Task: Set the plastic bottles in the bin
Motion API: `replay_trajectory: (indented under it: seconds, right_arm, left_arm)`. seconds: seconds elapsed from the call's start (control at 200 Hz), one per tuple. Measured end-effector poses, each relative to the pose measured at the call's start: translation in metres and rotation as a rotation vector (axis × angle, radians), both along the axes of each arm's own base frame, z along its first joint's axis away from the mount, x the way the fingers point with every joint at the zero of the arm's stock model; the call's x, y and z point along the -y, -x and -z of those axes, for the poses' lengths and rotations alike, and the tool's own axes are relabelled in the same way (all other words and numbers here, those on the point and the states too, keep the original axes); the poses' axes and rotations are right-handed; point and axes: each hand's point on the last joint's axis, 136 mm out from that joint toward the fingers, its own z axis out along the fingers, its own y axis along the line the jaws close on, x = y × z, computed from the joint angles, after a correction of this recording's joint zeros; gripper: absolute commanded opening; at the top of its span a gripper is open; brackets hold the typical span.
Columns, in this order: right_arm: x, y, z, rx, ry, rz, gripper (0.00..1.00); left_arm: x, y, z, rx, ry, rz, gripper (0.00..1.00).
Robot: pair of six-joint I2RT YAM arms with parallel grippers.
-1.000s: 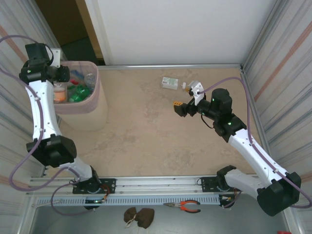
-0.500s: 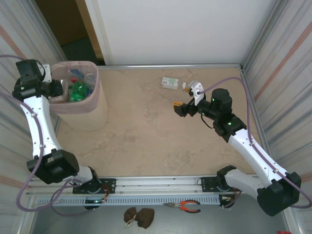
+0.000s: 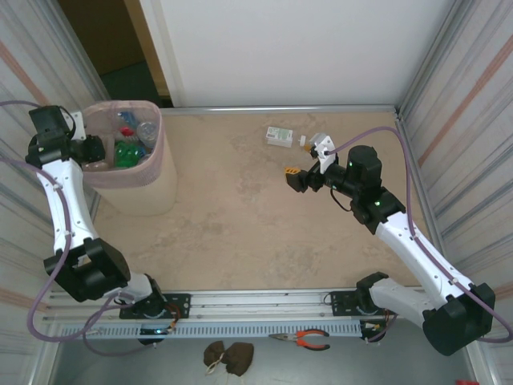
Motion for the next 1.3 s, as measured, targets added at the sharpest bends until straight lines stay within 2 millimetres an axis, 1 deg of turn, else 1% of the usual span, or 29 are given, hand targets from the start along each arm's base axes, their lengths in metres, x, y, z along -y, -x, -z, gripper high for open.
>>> replay_trajectory:
  seconds: [0.095,0.155,0.276,0.361,0.491,0.596,0.696,0.767,0.902,1.032,1.142,1.303]
  right_arm:
    - [0.000,0.000,0.000,-0.007,0.002,0.001,0.86]
    - [0.000,0.000,-0.003,-0.014,-0.001,0.002,0.86]
    - [0.000,-0.004,-0.012,-0.038,-0.019,0.015,0.86]
    - [0.001,-0.007,-0.016,-0.074,-0.036,0.033,0.87]
    - [0.008,-0.020,-0.022,-0.150,-0.071,0.098,0.86]
    - [0.018,-0.034,-0.020,-0.228,-0.110,0.171,0.86]
    - [0.031,-0.051,-0.008,-0.323,-0.144,0.255,0.84]
    - [0.041,-0.065,0.006,-0.397,-0.153,0.311,0.84]
    - [0.059,-0.090,0.033,-0.511,-0.144,0.407,0.83]
    - [0.073,-0.114,0.057,-0.591,-0.109,0.465,0.82]
    - [0.076,-0.133,0.076,-0.595,-0.030,0.460,0.85]
    - [0.070,-0.157,0.113,-0.560,0.153,0.366,0.85]
  left_arm:
    - [0.003,0.000,-0.003,0.004,0.015,0.008,0.36]
    - [0.007,0.001,-0.007,0.009,0.032,0.015,0.38]
    - [0.015,0.000,-0.023,0.044,0.064,0.033,0.43]
    - [0.019,-0.001,-0.036,0.075,0.078,0.046,0.44]
    - [0.028,0.001,-0.051,0.121,0.097,0.071,0.45]
    - [0.040,0.006,-0.060,0.151,0.130,0.106,0.45]
    - [0.055,0.011,-0.071,0.188,0.167,0.146,0.46]
    - [0.068,0.015,-0.076,0.210,0.189,0.184,0.46]
    - [0.107,0.019,-0.079,0.219,0.232,0.298,0.47]
    - [0.142,0.021,-0.075,0.208,0.268,0.399,0.48]
    - [0.167,0.026,-0.070,0.196,0.292,0.470,0.48]
    - [0.195,0.034,-0.072,0.203,0.301,0.553,0.49]
